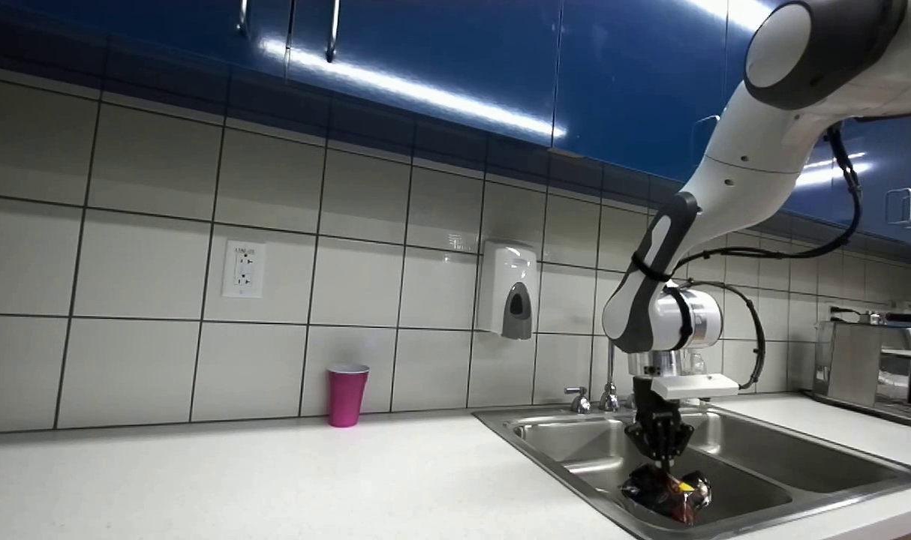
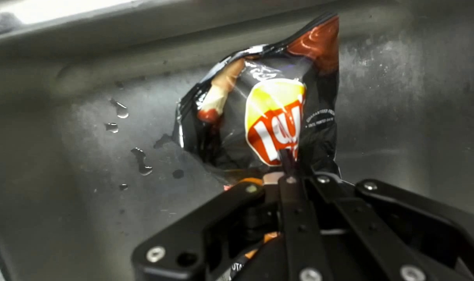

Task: Put the black packet in the left sink

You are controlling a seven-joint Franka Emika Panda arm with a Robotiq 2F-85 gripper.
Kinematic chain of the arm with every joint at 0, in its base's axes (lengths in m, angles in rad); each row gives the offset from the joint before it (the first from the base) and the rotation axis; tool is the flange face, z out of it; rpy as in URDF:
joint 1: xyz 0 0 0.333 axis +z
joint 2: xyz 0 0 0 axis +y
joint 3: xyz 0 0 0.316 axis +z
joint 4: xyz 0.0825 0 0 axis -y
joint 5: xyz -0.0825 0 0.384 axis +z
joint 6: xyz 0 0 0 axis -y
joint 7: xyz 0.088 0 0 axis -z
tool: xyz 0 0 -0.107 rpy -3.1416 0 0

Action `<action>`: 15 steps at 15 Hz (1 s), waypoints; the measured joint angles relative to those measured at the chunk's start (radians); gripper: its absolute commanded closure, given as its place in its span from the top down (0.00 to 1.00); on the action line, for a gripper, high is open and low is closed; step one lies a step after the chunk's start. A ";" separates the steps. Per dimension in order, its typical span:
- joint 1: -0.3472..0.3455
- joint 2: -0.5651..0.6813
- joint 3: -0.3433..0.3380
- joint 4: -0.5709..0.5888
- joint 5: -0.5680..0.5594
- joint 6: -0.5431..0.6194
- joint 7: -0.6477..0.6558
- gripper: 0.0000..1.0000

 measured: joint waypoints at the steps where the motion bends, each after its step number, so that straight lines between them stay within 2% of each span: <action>1: 0.004 0.014 0.003 0.007 0.001 0.008 0.028 0.00; 7: 0.026 0.059 0.009 0.014 0.001 0.041 0.150 0.00; 15: 0.016 0.117 -0.008 0.008 0.002 0.068 0.193 0.00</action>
